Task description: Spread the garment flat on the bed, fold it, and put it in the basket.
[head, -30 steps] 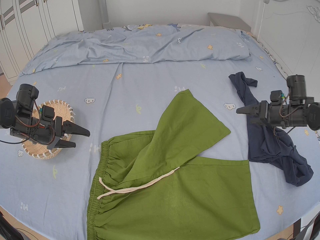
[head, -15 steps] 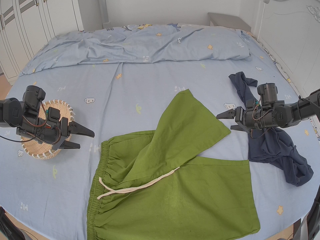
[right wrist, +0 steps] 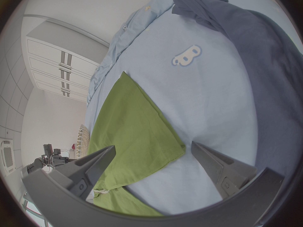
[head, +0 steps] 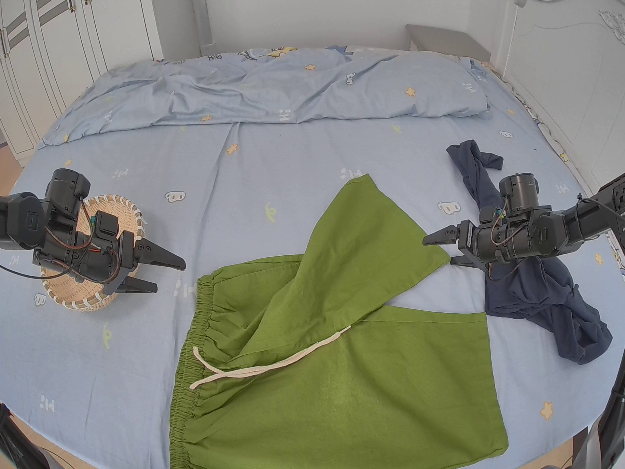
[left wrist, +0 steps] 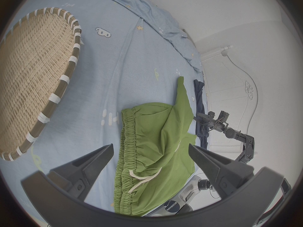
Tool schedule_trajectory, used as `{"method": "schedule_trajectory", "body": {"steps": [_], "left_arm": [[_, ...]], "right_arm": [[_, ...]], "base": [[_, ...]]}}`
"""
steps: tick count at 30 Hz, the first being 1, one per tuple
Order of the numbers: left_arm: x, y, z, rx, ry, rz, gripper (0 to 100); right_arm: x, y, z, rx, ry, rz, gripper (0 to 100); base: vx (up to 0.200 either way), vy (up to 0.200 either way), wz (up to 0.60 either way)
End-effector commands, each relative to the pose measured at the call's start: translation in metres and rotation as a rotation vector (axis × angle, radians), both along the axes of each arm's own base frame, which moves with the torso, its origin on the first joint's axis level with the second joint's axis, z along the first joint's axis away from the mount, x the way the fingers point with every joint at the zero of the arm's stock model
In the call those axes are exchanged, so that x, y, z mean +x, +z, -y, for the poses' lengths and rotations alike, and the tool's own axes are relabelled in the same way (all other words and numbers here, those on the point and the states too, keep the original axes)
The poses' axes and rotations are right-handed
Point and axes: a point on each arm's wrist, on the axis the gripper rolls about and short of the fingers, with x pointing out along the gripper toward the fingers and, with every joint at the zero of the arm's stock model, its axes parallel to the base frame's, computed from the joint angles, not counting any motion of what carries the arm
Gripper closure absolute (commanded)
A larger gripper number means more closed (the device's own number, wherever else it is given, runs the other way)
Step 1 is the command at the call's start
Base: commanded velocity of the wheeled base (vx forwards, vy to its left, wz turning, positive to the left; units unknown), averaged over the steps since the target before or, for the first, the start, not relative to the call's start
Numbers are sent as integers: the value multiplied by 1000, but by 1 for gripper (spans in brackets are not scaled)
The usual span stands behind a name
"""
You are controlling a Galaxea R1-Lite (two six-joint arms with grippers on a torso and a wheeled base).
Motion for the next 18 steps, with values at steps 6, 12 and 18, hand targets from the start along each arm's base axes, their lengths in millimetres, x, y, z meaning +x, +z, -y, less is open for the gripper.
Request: {"method": "schedule_trajectory", "body": {"steps": [6,12,18], "left_arm": [[0,0,0,0,1,1,0],[0,0,0,0,1,-1,0],[0,0,-1,0,2,-1,0]], "right_arm": [[3,-9,-11,19,5,-34,0],[6,-7,-8,26,-6,-25,0],[9,-14,-4,33,-26,-49,100]], "base": [[0,0,0],[0,0,0],[0,0,0]]}}
